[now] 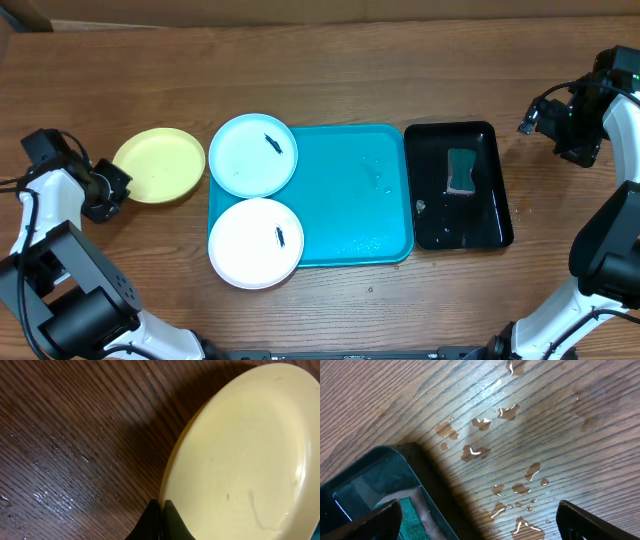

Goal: Clean dirty plates on tray and stack at the side
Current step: 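Move the left gripper to the upper white plate rim and grip it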

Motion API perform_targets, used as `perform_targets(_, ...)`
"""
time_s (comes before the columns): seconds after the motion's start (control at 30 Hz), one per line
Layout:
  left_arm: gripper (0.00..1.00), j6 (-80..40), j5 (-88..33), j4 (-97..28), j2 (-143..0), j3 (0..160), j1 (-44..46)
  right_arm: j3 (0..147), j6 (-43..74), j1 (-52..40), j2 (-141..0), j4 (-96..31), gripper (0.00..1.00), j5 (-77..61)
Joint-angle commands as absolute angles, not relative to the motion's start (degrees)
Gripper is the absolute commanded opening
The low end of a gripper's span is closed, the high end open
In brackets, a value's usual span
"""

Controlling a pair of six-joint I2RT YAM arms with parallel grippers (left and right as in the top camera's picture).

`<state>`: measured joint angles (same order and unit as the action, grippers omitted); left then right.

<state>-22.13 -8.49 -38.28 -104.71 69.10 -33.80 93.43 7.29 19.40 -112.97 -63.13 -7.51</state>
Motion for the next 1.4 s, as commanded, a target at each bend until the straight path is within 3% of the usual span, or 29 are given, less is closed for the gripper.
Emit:
perform_targets(0.0,0.04,-21.6,-8.4,-38.2,-103.8,68.7,-32.8,94.5,7.5,19.2,-111.1,-63.1,1.00,-7.5)
perform_targets(0.17,0.04,-21.7,-5.7,-38.5,-103.8,68.7,-31.9,94.5,7.5,19.2,-111.1,-63.0,1.00,-7.5)
perform_targets(0.23,0.16,-21.7,-5.4,-38.6,-103.8,68.7,-31.8,94.5,7.5,19.2,-111.1,-63.0,1.00,-7.5)
perform_targets(0.3,0.44,-21.7,-6.1,-38.7,-103.8,68.7,-31.8,94.5,7.5,19.2,-111.1,-63.0,1.00,-7.6)
perform_targets(0.43,0.56,-19.1,-13.6,-38.9,-103.7,69.3,-31.8,94.5,7.5,19.2,-111.1,-63.0,1.00,-7.5)
perform_targets(0.6,0.55,-15.4,-24.8,-43.4,-103.7,74.8,-31.3,94.5,7.5,19.2,-111.1,-63.0,1.00,-7.5)
perform_targets(0.9,0.09,-10.8,-21.0,-52.4,-103.7,85.7,-20.9,94.5,7.5,19.2,-111.1,-63.0,1.00,-7.5)
perform_targets(0.97,0.10,-10.7,-17.9,-52.0,-103.8,85.3,-17.8,94.5,7.5,19.2,-111.1,-63.0,1.00,-7.6)
perform_targets(1.07,0.31,-10.7,-11.9,-50.7,-103.8,84.3,-13.6,94.5,7.5,19.2,-111.1,-63.0,1.00,-7.5)
perform_targets(1.1,0.33,-10.7,-10.0,-49.8,-103.8,83.8,-12.2,94.5,7.5,19.2,-111.1,-63.0,1.00,-7.6)
perform_targets(1.37,0.33,-10.3,-2.6,-43.4,-103.8,80.6,-6.4,94.5,7.5,19.2,-111.1,-63.1,1.00,-7.5)
